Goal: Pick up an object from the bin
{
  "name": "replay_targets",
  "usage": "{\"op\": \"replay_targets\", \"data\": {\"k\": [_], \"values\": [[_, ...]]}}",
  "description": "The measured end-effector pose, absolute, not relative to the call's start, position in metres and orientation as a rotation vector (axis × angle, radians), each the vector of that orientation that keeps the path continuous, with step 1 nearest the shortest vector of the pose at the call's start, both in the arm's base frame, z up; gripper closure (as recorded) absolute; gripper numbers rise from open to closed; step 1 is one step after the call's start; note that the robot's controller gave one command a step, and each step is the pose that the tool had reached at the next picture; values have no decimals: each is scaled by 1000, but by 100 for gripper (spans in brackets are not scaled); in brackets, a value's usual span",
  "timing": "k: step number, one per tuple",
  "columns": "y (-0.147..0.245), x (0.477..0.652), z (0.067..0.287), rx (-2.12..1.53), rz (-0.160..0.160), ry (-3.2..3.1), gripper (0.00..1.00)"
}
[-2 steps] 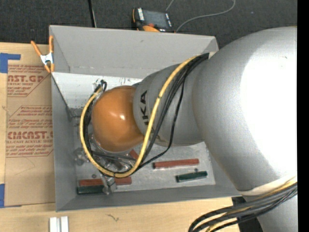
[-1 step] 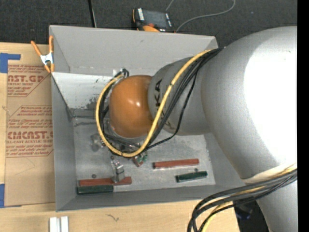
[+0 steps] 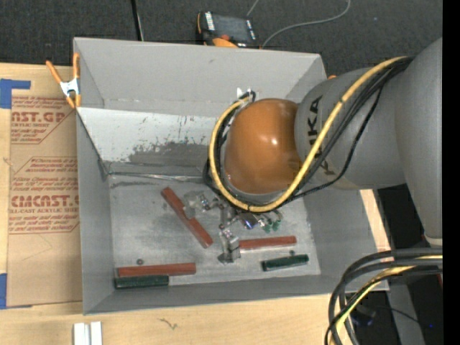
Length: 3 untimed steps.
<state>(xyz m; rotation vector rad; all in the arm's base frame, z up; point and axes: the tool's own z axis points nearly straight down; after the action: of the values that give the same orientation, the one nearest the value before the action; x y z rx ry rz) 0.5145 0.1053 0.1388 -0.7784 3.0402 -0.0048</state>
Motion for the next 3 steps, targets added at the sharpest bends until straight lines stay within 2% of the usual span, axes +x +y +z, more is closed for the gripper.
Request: {"op": "replay_targets", "data": {"k": [1,2,3], "values": [[48,552,86,-732,-3,3055,0],[8,503,68,-690,1,3073,0],[11,506,69,-695,2,3064,100]]}}
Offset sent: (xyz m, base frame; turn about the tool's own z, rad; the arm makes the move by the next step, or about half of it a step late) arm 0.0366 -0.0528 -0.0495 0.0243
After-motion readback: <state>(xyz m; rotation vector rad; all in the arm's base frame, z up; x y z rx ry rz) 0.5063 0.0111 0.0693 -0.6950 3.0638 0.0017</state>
